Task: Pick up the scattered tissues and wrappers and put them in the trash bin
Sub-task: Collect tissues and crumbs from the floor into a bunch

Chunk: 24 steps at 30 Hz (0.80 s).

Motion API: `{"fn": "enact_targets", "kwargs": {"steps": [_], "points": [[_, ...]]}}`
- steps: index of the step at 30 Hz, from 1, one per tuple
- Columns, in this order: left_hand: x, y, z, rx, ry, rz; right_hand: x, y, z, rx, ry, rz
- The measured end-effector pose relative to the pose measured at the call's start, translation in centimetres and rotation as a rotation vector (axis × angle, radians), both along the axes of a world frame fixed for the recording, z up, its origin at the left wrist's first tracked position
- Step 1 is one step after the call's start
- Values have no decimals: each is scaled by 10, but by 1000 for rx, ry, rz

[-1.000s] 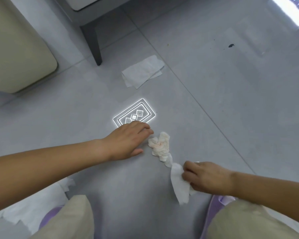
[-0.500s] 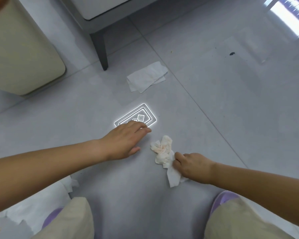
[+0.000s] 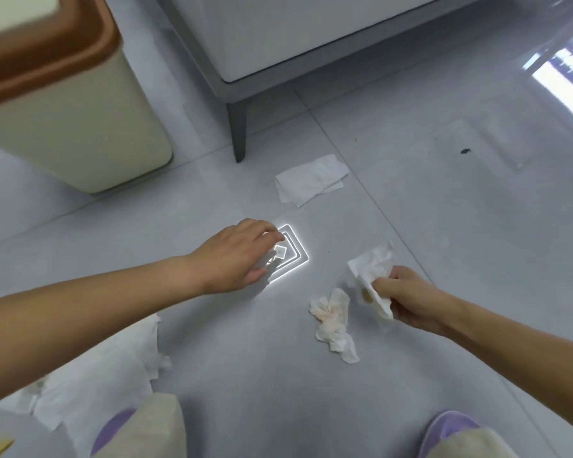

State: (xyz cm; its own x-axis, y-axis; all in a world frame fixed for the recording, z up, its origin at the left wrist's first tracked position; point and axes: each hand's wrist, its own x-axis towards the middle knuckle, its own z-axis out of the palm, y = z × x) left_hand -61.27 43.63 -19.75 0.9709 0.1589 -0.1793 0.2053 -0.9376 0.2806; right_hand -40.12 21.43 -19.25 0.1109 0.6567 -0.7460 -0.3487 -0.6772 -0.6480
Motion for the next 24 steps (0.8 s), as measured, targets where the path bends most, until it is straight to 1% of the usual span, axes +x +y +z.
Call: {"fn": "enact_targets", "kwargs": {"steps": [2,4,9,15,18,20,22,24], "points": [[7,19,17,52,-37,30,-10,28,19,76,104,-13],[13,43,40,110,-122,86,-19,58,38,156,117,30],[-4,114,117,211,-363,312,-38,132,100,299,34,139],[-74,192,195,359,-522,599,-72,227,168,467,-94,250],[-113,231,213,456,-533,711,-98,277,188,527,-158,302],[-134,256,217,477,-502,822,-113,306,193,563,-166,302],[-150,281,214,431,-408,963,-126,334,194,594,-193,327],[-161,301,206,292,-298,1030,-135,357,190,613,-223,341]]}}
